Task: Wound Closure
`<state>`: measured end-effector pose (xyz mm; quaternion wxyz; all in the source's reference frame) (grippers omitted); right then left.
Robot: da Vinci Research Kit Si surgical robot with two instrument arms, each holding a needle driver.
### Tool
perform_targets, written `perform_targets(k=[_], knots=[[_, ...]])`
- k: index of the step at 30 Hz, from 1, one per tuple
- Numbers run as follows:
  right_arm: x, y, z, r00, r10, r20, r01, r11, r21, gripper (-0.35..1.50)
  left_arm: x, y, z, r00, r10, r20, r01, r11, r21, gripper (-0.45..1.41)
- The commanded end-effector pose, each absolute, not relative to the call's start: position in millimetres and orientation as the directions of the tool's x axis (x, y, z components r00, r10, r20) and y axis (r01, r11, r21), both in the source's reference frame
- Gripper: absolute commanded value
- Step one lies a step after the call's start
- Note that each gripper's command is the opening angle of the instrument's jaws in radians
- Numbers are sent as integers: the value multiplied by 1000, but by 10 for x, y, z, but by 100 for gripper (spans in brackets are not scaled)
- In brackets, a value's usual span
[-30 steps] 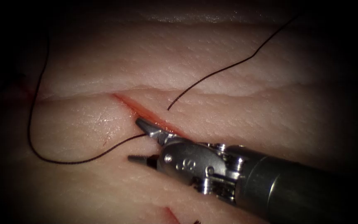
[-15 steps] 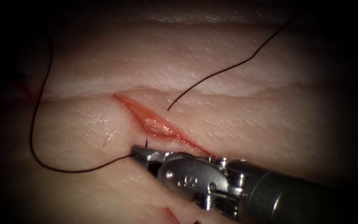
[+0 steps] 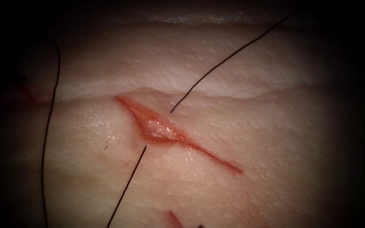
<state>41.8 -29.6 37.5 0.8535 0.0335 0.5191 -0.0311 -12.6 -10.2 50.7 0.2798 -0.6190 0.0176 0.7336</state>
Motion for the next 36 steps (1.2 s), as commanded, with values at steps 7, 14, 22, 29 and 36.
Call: perform_targets(k=[7, 14, 22, 29, 36], knots=[[404, -249, 401, 491, 18, -871, -1, 1000, 20, 104, -132, -103, 514, -77, 387, -919, -432, -843, -319, -45], [379, -212, 409, 498, 57, -865, -55, 998, 35, 113, -139, -106, 522, -79, 379, -922, -439, -844, -309, -45], [347, -192, 396, 473, 57, -879, -62, 998, 32, 113, -138, -105, 528, -87, 377, -922, -453, -839, -301, -45], [314, -170, 403, 480, 37, -876, -58, 998, 10, 115, -115, -99, 527, -105, 390, -915, -457, -836, -304, -45], [321, -152, 449, 502, 31, -864, -79, 997, -10, 116, -120, -101, 528, -110, 387, -915, -475, -829, -294, -45]])
